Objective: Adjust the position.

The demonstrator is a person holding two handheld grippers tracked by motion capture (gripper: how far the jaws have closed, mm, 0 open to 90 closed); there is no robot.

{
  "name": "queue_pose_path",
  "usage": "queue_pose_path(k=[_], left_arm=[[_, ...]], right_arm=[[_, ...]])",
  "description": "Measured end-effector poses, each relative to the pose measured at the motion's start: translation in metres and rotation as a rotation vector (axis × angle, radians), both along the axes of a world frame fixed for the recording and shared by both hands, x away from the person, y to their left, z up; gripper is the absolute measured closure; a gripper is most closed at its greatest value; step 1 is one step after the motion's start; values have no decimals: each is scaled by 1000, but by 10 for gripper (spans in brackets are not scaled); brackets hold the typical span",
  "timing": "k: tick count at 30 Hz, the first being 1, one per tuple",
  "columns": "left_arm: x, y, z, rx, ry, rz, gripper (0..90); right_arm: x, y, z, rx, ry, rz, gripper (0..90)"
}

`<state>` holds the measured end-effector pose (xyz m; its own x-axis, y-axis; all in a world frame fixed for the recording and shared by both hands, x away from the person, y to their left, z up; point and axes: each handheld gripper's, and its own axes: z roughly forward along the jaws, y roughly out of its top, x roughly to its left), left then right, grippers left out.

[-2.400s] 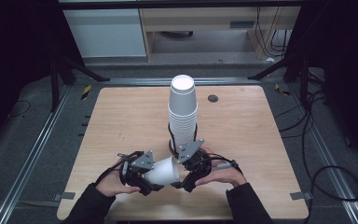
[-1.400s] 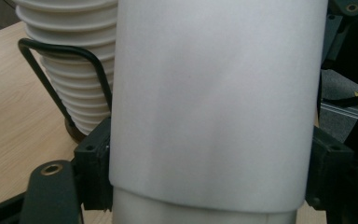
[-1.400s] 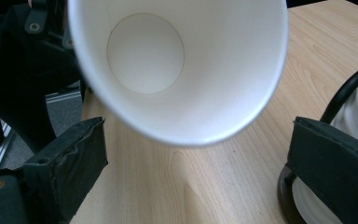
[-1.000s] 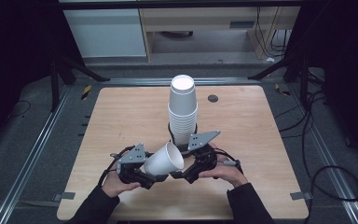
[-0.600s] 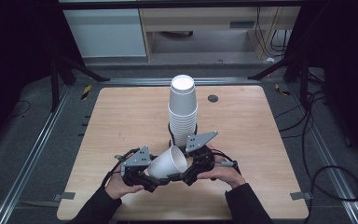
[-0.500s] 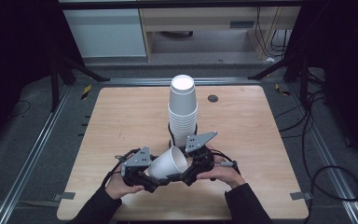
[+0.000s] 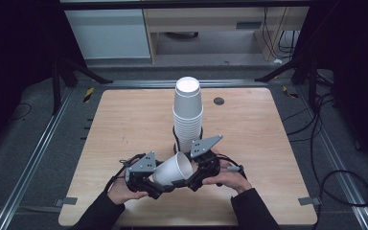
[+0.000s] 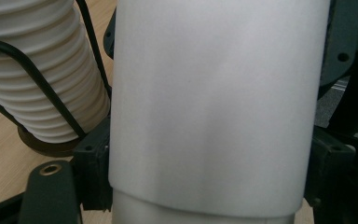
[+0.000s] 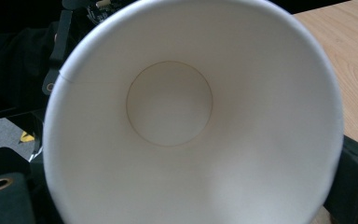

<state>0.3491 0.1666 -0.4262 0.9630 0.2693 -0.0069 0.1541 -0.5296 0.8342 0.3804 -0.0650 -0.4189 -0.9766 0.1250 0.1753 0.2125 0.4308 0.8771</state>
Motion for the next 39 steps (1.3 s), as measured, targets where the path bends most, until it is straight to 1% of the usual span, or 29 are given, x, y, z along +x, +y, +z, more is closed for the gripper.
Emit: queue_pose_path(k=[13,17,21,22,25,27,29,30,31,32,33,36,38,39], left_arm=[[-1,1,1,18,2,-5,210],[0,2,2,17,5,2,202],[1,5,2,27,15,8,184],[2,6,2,36,17,10,180],[3,8,1,51,19,24,165],[5,10,1,58,20,38,153],[5,11,1,66,19,48,150],[6,12,1,81,5,63,144],[6,12,1,85,6,66,142],[7,13,1,84,9,68,140],[8,14,1,85,10,73,139],[9,14,0,99,11,82,135],[10,14,-1,112,8,82,134],[10,13,-1,112,9,83,135]], right_arm=[[-1,-1,1,-11,-5,7,80],[-1,-3,2,-17,-11,-3,81],[1,-7,5,-23,-22,-20,81],[1,-8,5,-25,-26,-23,81],[1,-11,7,-43,-40,-36,81],[2,-11,8,-65,-52,-46,81],[3,-11,8,-94,-65,-57,81],[3,-11,8,-106,-68,-61,81],[4,-10,8,-135,-82,-69,80],[4,-9,9,-149,-90,-74,80],[4,-7,9,-161,-98,-76,80],[5,-1,12,-167,-101,-66,80],[8,4,13,-185,-110,-59,80],[9,8,14,-199,-114,-57,80]])
